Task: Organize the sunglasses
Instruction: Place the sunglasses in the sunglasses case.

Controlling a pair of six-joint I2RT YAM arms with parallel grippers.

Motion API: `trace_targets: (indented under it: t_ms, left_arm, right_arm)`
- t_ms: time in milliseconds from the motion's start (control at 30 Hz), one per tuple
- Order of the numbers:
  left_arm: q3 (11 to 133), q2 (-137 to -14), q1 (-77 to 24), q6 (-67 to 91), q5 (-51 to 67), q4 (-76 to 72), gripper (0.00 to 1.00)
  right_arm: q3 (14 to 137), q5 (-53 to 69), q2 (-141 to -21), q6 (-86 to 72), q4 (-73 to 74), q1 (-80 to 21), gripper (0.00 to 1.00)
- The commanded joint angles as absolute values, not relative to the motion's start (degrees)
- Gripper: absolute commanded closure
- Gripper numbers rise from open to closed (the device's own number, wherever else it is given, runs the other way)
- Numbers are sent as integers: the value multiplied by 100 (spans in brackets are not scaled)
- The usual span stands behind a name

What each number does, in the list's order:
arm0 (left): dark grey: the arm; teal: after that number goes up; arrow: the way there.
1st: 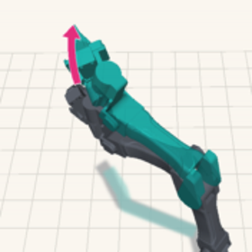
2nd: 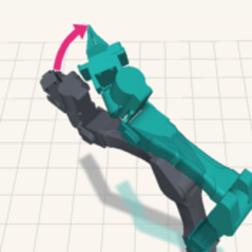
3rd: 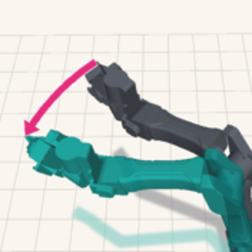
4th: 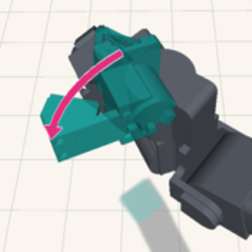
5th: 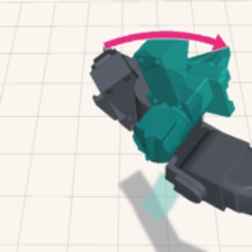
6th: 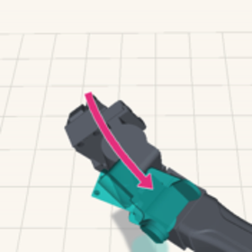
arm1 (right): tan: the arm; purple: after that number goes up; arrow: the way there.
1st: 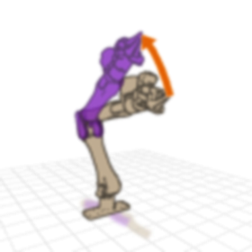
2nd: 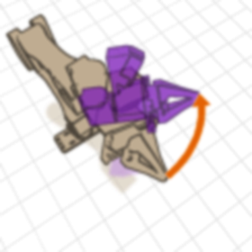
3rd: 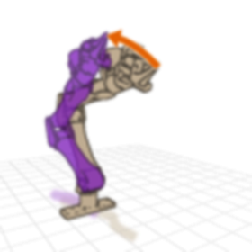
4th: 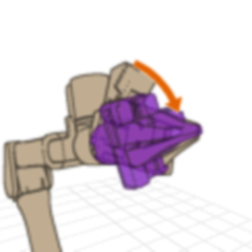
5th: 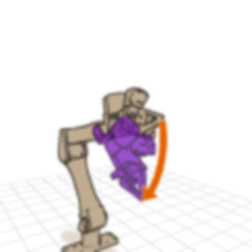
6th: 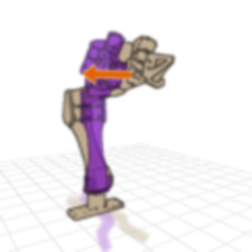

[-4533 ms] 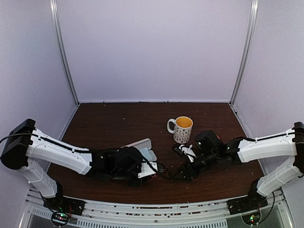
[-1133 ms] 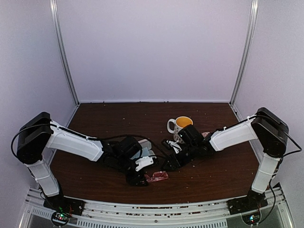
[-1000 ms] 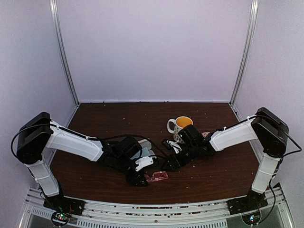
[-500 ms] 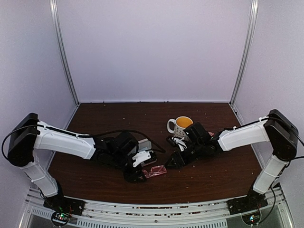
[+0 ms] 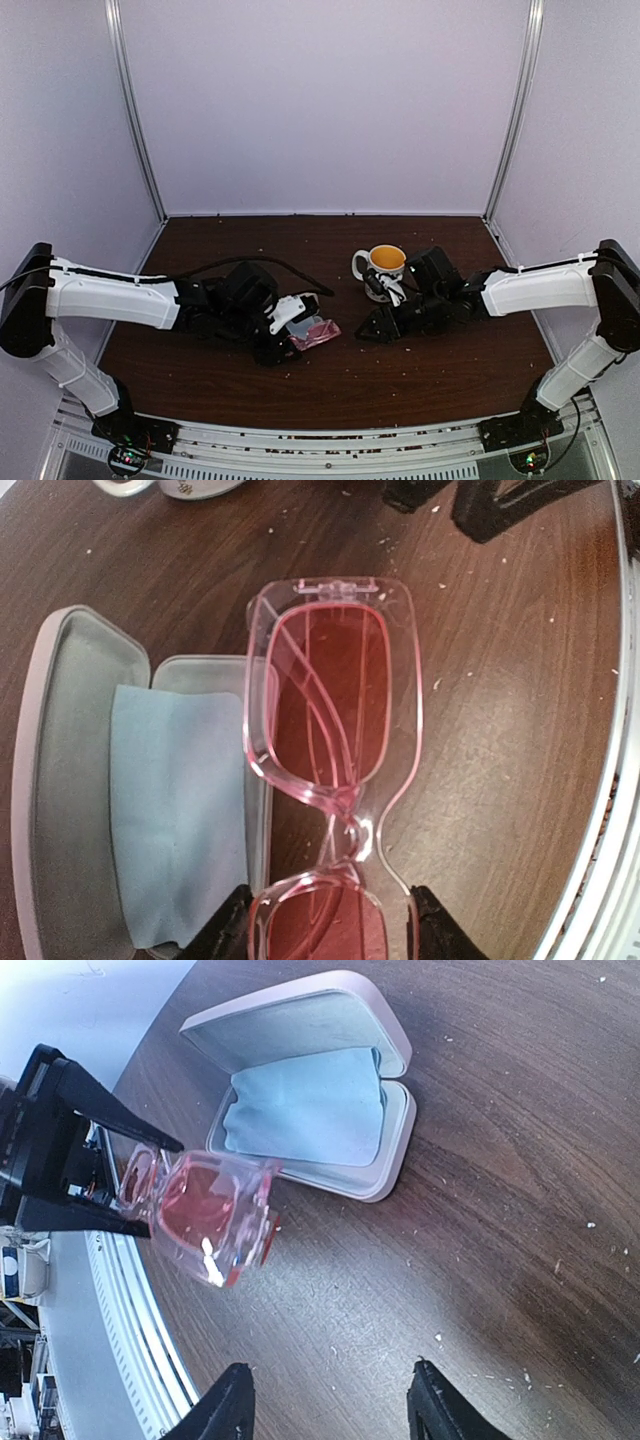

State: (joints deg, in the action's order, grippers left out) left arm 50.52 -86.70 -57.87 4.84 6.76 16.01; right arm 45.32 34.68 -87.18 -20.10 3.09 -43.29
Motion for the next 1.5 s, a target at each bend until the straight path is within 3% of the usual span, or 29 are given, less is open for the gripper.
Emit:
trace_targets:
  t_ms: [0,700,1467]
  left_arm:
    - [5055,-8628,-5665,124,191,1781,70]
    - [5076,-8912,-4834,-1000,754,1604,69]
    - [5160,-9616,-4686,-1109,1005,1152,69]
  right_arm:
    - [4443,3407,-8809,-2133,117,-4307,47]
    - [4424,3577,-9004,-2111,-10,-4307,47]
    - [4400,3577,-9016,-2118,5,-4307,47]
